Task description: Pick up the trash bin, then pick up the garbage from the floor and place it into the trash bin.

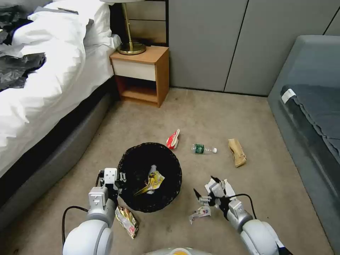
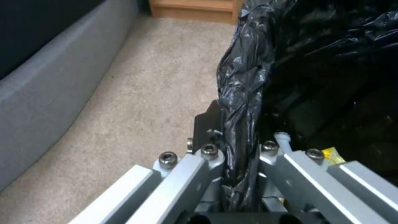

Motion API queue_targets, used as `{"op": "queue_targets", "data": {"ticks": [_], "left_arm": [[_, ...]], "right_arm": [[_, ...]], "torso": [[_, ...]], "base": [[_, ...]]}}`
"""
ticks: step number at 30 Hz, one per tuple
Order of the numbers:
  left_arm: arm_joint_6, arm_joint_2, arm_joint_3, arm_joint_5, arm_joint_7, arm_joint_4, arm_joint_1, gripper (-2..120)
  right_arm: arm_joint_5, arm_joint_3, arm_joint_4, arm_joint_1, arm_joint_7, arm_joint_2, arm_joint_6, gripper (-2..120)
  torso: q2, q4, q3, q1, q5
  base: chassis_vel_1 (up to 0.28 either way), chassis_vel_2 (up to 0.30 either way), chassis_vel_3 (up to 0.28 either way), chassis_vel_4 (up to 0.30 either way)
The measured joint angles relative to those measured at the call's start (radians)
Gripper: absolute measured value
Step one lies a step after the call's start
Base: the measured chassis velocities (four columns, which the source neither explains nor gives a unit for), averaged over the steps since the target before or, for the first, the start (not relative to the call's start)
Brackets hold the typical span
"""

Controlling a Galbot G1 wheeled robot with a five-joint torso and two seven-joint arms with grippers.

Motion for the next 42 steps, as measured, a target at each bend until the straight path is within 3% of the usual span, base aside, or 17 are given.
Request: {"op": "queue_targets", "data": {"ticks": [8,15,26,39,42], "left_arm": [[0.0,-0.003,0.001,0.004,0.0,0.0,0.003,1],[0.0,-0.004,0.001,0.006,0.0,0.0,0.004,1],[0.0,-0.004,0.001,0.007,0.0,0.0,0.008,1],[-0.003,-0.005,0.002,0.01,0.0,0.003,0.013,1],[-0.005,-0.005,-0.001,0.011,-0.001,0.004,0.016,1]], "right_arm": [[-0.253,0.004,-0.149,0.061,-0.141,-0.039,0.198,100],[-0.322,0.006,-0.227,0.085,-0.195,-0.019,0.271,100],[-0.366,-0.007,-0.32,0.122,-0.199,0.044,0.323,100],[-0.363,-0.045,-0.404,0.186,-0.183,0.058,0.335,100],[-0.361,-0.059,-0.442,0.204,-0.18,0.07,0.348,87]], "torso": [[0.0,0.0001,0.0,0.0,-0.0002],[0.0,0.0001,0.0,0.0,-0.0001],[0.0,0.0001,0.0,0.0,-0.0003],[0.0,0.0001,0.0,0.0,-0.0003],[0.0,-0.0001,0.0,0.0,-0.0007]], "base": [[0.0,0.0,0.0,0.0],[0.0,0.0,0.0,0.0],[0.0,0.0,0.0,0.0],[0.0,0.0,0.0,0.0],[0.0,0.0,0.0,0.0]]}}
